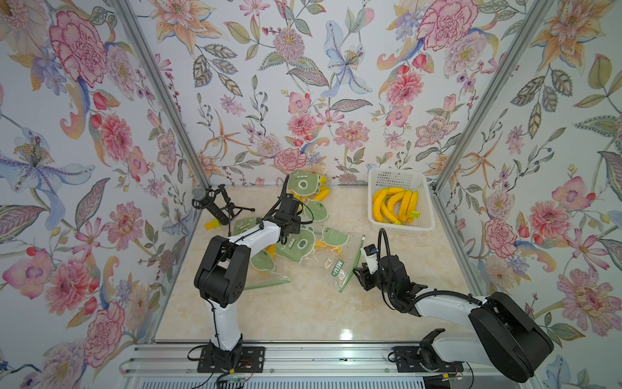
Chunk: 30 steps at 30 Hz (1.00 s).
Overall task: Open the zip-top bag and take out the banana
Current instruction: Pick up the banana from the zipper food storage bag.
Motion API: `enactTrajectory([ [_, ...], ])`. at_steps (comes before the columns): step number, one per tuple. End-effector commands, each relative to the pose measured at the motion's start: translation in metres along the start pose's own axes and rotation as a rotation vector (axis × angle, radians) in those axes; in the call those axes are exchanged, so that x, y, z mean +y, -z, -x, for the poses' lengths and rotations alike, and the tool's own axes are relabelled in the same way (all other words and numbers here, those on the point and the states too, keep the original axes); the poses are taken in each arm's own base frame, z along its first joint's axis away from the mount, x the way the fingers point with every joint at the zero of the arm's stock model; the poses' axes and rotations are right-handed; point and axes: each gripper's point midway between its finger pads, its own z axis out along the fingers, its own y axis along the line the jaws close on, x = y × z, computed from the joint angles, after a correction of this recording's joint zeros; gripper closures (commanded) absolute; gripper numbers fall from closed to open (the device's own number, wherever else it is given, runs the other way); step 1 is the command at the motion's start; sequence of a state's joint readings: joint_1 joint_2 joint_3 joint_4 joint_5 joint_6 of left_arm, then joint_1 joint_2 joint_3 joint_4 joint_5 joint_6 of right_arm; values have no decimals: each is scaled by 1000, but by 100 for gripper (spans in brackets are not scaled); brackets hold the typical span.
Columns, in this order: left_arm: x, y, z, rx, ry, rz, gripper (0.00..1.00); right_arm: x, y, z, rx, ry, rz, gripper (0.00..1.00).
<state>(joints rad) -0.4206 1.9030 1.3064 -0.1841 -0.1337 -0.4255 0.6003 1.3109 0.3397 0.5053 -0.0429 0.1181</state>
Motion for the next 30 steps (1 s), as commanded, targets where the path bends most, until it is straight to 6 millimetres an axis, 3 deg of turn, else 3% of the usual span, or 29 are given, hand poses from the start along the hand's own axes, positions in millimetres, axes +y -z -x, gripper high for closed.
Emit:
enactTrajectory([
  [1, -2, -5, 0, 16, -10, -11, 100, 5, 1, 41, -132, 77, -4, 54],
  [9, -28, -2, 9, -12, -45, -64, 100, 18, -12, 46, -113, 163, 36, 51],
  [17, -46, 0, 0, -3, -80, -91, 100, 25, -44, 46, -46, 101, 77, 51],
  [24, -49, 3, -5, -8, -68, -97, 100, 1, -65, 34, 40, 52, -66, 51],
  [30, -45, 8, -8, -19, -49, -97, 100, -7, -83, 16, 124, 40, -104, 53],
])
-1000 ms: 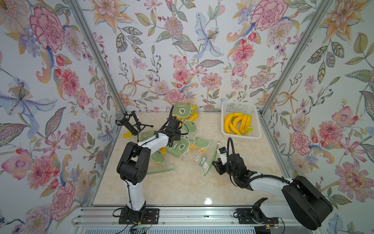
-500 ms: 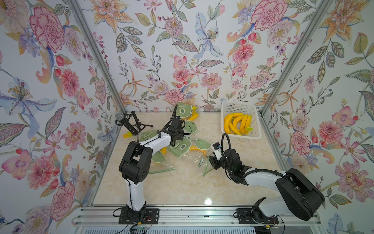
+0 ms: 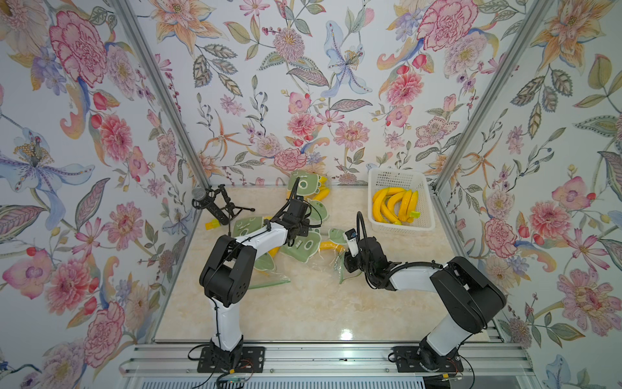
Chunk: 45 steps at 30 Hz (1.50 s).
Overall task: Open the zip-top bag and take out the banana
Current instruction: Pick up the banana from the zipper food storage bag.
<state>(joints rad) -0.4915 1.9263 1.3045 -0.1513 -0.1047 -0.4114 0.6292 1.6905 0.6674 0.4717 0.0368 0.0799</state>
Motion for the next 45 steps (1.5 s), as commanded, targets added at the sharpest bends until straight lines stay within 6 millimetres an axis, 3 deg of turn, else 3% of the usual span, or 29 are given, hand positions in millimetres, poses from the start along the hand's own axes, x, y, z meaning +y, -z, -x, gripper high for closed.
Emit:
enactTrajectory([
  [1, -5, 9, 0, -18, 16, -18, 100, -5, -8, -11, 52, -19, -45, 54],
  [9, -3, 11, -5, -18, 29, -15, 100, -9, -22, -18, 88, -35, -76, 65],
  [15, 5, 17, -3, -36, 62, 17, 100, -13, -23, -17, 83, -40, -100, 82],
  [22, 23, 26, 0, -67, 128, 107, 100, -24, -2, -11, 35, -66, -158, 93],
  [34, 55, 47, 9, -147, 276, 206, 100, -35, 35, -22, 6, -144, -204, 94],
  [40, 68, 59, 13, -187, 336, 230, 100, -49, 57, -30, 14, -175, -278, 94],
  [45, 90, 71, 10, -224, 407, 271, 100, -66, 76, -39, 18, -240, -343, 95],
])
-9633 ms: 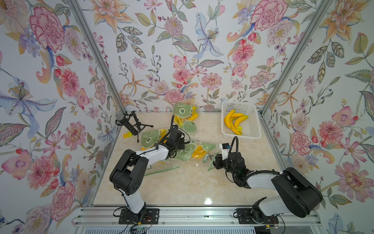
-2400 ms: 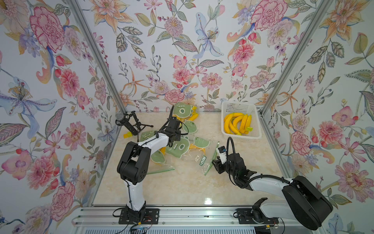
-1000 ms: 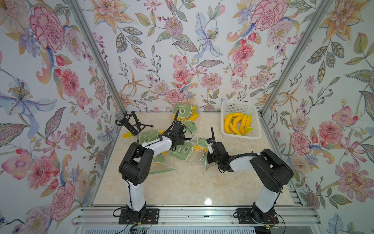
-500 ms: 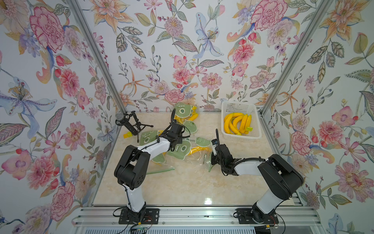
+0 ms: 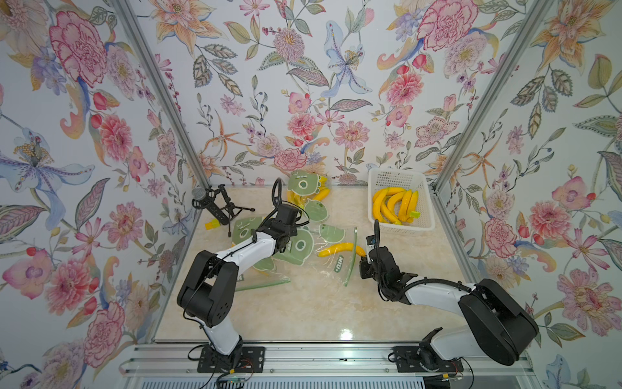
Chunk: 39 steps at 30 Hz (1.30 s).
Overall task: Open the zip-top bag and take out the banana
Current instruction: Pick up the banana from the zipper food storage bag, then place the banana in the basket.
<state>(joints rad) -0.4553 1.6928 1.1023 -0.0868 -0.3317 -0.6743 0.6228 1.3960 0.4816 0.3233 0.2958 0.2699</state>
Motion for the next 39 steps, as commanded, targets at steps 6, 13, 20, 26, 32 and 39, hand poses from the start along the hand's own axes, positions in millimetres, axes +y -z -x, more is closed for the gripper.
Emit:
enactTrajectory([
  [6, 47, 11, 15, -69, 156, 85, 100, -46, 24, -9, 11, -111, -152, 95],
  [13, 54, 9, 13, -60, 175, 57, 100, -78, 43, 12, -45, -168, -222, 94],
  [20, 54, 7, 4, -47, 159, 45, 100, -119, 69, 64, -152, -261, -289, 95],
  [26, 37, 8, 2, -33, 129, -28, 100, -158, 66, 133, -222, -340, -347, 94],
  [32, 8, 14, 2, -40, 60, -98, 100, -214, 25, 174, -197, -422, -451, 94],
  [39, -10, 18, -3, -39, 36, -158, 100, -261, -36, 191, -95, -429, -549, 94],
])
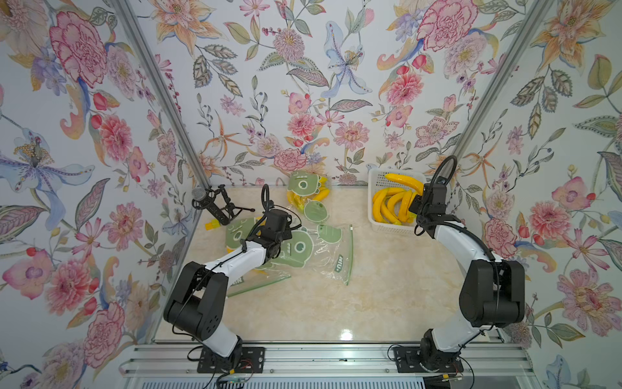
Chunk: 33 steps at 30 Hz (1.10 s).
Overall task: Open the zip-top bag and take out the banana
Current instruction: Place the banana in the basket.
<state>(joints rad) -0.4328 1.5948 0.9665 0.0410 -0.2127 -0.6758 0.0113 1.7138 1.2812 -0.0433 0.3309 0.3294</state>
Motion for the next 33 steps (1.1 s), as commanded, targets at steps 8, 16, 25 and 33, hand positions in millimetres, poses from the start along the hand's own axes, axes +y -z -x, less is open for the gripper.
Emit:
enactTrajectory([
  [8, -21, 3, -5, -1, -38, -54, 100, -4, -81, -17, 138, 24, -90, 93],
  [16, -39, 8, -2, -20, -70, -101, 100, 5, -89, -24, 182, 0, -35, 75],
  [25, -62, 15, -1, -32, -133, -169, 100, 7, 2, 12, 85, -45, 110, 48],
  [33, -76, 18, -12, -5, -37, -121, 100, 56, 119, -54, 141, -10, 403, 42],
])
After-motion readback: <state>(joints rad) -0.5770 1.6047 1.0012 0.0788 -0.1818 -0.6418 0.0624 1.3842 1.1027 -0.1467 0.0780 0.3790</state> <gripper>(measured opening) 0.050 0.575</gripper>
